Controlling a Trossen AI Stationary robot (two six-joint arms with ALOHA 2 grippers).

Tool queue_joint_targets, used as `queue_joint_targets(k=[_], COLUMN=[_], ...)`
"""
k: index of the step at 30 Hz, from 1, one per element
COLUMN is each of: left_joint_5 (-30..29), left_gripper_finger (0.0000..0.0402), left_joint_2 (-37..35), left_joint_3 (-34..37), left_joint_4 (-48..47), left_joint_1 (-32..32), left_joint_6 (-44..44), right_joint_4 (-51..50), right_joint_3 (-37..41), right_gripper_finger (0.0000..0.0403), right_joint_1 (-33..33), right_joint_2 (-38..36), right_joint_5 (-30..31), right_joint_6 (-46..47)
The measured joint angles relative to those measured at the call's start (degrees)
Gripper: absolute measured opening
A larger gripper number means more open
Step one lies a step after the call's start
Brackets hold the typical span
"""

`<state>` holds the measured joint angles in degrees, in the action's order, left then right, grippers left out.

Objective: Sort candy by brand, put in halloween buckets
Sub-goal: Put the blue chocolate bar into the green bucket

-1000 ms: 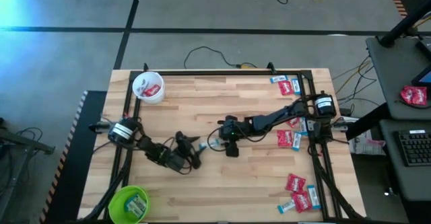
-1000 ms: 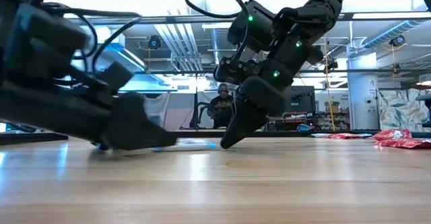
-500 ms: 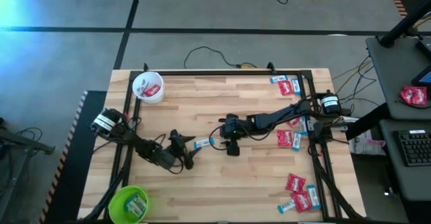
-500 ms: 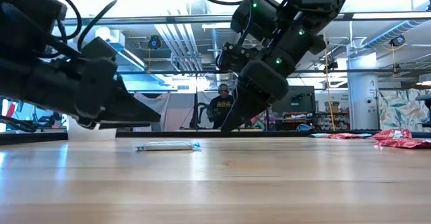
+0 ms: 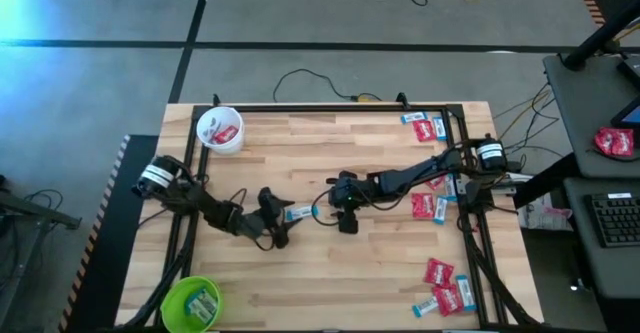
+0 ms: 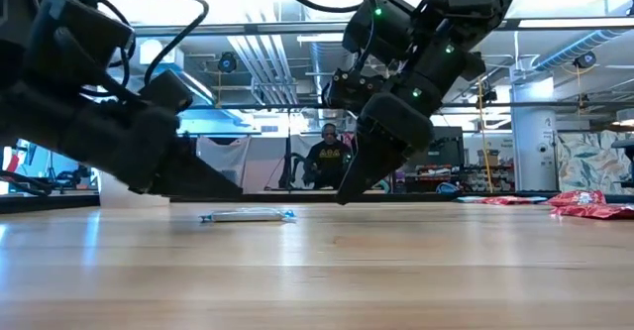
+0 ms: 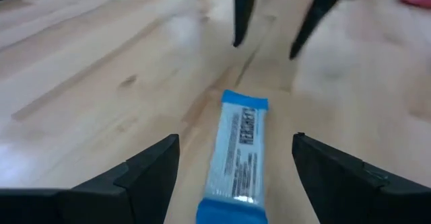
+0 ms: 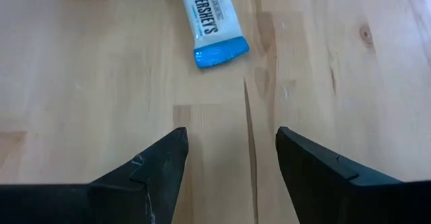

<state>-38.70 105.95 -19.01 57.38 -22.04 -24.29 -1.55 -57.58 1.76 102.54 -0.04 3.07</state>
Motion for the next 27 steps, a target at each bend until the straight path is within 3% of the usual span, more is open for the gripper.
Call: queue_joint_targets(k=[9, 14, 22, 27], left_joint_5=[6.82, 12.37, 12.67, 12.68], left_gripper_finger=[0.0272, 0.0258, 0.0189, 0.0132], left_joint_2=[4.2, 9.31, 17.16, 17.08], left_joint_3=[-0.52, 0.1, 2.11, 5.65], left_joint_4=[2.17, 11.75, 22.19, 24.92], left_joint_1=[3.92, 6.5, 6.71, 6.84], left_joint_6=[6.39, 9.73, 10.33, 9.26], right_joint_4=[3.06, 4.01, 5.09, 8.58], right_joint_3=[-0.02, -0.02, -0.02, -1.89], right_gripper_finger=[0.0219, 0.0219, 0.0219, 0.0219], right_joint_1=[-0.04, -0.02, -0.35, -2.6], right_joint_2=[0.0, 0.0, 0.0, 0.0], right_joint_5=[0.04, 0.03, 0.09, 0.05], right_joint_6=[0.37, 0.37, -3.22, -1.01])
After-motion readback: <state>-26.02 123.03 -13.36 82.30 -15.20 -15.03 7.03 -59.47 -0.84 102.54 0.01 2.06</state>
